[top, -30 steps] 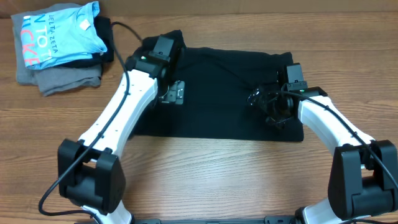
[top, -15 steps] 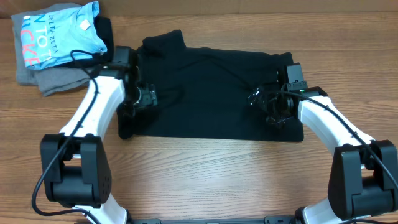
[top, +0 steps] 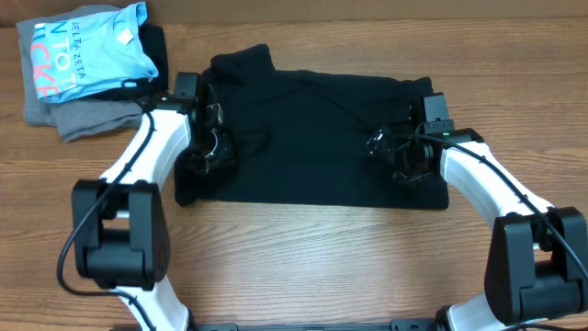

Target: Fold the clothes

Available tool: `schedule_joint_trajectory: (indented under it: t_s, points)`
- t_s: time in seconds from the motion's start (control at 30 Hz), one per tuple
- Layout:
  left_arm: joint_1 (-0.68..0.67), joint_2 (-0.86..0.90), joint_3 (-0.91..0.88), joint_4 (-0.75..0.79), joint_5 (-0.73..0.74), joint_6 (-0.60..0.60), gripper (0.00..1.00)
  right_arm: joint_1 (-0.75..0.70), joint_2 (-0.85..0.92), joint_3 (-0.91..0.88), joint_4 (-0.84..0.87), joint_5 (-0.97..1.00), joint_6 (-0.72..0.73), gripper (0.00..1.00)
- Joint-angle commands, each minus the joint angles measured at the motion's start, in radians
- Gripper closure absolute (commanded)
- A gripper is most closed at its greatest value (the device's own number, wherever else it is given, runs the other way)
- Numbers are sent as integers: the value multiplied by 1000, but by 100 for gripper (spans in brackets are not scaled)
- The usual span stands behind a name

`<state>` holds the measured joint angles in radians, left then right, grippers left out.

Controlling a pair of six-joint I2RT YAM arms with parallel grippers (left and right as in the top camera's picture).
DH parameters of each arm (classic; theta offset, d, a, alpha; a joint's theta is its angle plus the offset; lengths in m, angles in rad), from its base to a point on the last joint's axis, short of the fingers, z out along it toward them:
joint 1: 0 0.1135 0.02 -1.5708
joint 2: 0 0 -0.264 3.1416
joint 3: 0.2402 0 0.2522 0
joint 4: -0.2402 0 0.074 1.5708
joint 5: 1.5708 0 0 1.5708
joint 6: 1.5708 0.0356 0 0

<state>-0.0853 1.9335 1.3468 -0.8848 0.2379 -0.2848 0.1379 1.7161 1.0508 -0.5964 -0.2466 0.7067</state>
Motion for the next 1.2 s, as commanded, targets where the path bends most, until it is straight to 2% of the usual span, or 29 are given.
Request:
schedule_joint_trajectory:
  t_s: [0.0,0.13,0.47,0.67,0.83,0.97,1.07,1.17]
  points:
    - [2,37,-4,5,-3,8,48,2,3,-6,0,11,3,0]
    - [9,43,-4,-4,-69,-11,48,2,3,-6,1,11,3,0]
    - [20,43,-4,29,-92,-64,45,2,3,-6,1,11,3,0]
    - [20,59,-4,57,-90,-78,51,2,3,-6,1,11,3,0]
    - [20,74,-4,74,-87,-78,64,2,3,-6,1,11,3,0]
    - [20,74,-2,82,-88,-78,69,2,3,-6,0,23,3,0]
    - [20,74,10,76,-88,-78,89,2,3,-6,0,29,3,0]
    - [20,73,34,60,-87,-78,96,2,3,-6,1,29,3,0]
